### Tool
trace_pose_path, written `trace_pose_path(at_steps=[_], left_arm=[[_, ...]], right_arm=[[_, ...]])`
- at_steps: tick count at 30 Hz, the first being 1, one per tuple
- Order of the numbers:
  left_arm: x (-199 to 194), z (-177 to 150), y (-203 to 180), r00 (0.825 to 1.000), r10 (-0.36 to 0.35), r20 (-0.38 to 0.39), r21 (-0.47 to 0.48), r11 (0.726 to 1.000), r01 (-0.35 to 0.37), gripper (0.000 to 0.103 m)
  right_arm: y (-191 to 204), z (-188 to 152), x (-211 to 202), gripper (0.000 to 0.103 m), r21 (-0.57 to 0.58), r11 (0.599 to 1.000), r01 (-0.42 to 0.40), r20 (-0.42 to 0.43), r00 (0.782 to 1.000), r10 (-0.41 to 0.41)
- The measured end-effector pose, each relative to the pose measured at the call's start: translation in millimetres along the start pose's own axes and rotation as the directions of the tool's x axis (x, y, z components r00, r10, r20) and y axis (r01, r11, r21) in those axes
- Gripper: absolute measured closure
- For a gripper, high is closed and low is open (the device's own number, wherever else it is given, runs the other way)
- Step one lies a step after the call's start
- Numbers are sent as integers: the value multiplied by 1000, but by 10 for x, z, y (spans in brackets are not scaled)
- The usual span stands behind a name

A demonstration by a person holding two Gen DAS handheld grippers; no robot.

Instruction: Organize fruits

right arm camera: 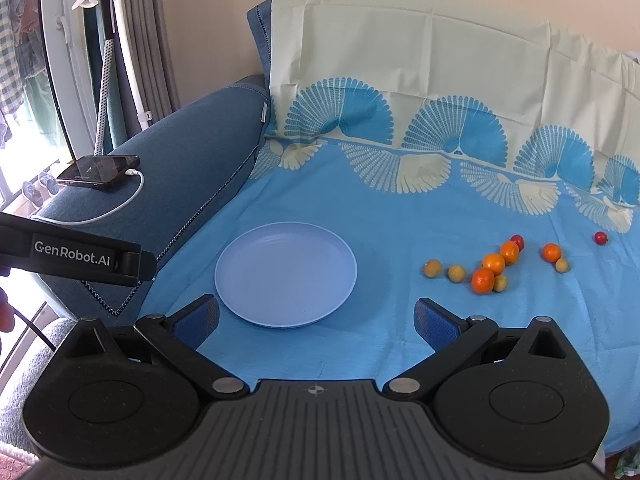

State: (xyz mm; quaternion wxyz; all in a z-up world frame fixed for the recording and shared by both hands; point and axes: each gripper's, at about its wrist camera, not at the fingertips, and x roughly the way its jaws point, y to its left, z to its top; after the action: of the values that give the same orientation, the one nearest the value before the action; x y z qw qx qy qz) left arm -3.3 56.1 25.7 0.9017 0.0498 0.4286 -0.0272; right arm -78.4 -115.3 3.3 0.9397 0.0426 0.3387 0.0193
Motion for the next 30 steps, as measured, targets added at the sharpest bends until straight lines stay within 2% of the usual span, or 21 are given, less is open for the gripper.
trace_pose_path(at_steps=[6, 10, 12, 14, 17, 19, 21, 26, 28, 30], left_arm=[[26, 33, -122, 1000, 8, -10, 24, 1000, -7, 0], [45, 108, -317, 1000, -27, -2, 45, 999, 27, 0], [73, 148, -480, 999, -48, 0, 70, 996, 48, 0], [137, 217, -731, 997, -77, -6, 97, 992, 77, 0], [299, 322, -1155, 990, -134, -33, 129, 982, 137, 0], [465, 399, -1460, 984, -169, -54, 151, 973, 175, 0], [676, 467, -1745, 980, -186, -72, 166, 967, 195, 0], [1343, 653, -2365, 980, -165, -114, 195, 963, 185, 0], [1610, 673, -2551, 979, -163, -123, 256, 948, 190, 0], [1897, 691, -2718, 981, -145, -131, 323, 929, 181, 0]], right_arm=[[-161, -48, 70, 0, 72, 996, -43, -8, 999, 43], [-388, -69, 97, 0, 124, 992, -34, 8, 999, 33], [-590, -101, 93, 0, 156, 988, 1, 28, 1000, -5], [-852, -157, 88, 0, 189, 980, 64, 57, 995, -77], [-1335, -233, 100, 0, 270, 952, 146, 103, 978, -179], [-1725, -256, 131, 0, 326, 924, 199, 94, 966, -241], [-2101, -274, 166, 0, 369, 887, 277, 44, 948, -315], [-2980, -290, 419, 0, 457, 797, 394, -18, 900, -435], [-3248, -288, 641, 0, 459, 786, 415, -41, 893, -448], [-3473, -269, 948, 0, 436, 802, 409, -67, 903, -424]])
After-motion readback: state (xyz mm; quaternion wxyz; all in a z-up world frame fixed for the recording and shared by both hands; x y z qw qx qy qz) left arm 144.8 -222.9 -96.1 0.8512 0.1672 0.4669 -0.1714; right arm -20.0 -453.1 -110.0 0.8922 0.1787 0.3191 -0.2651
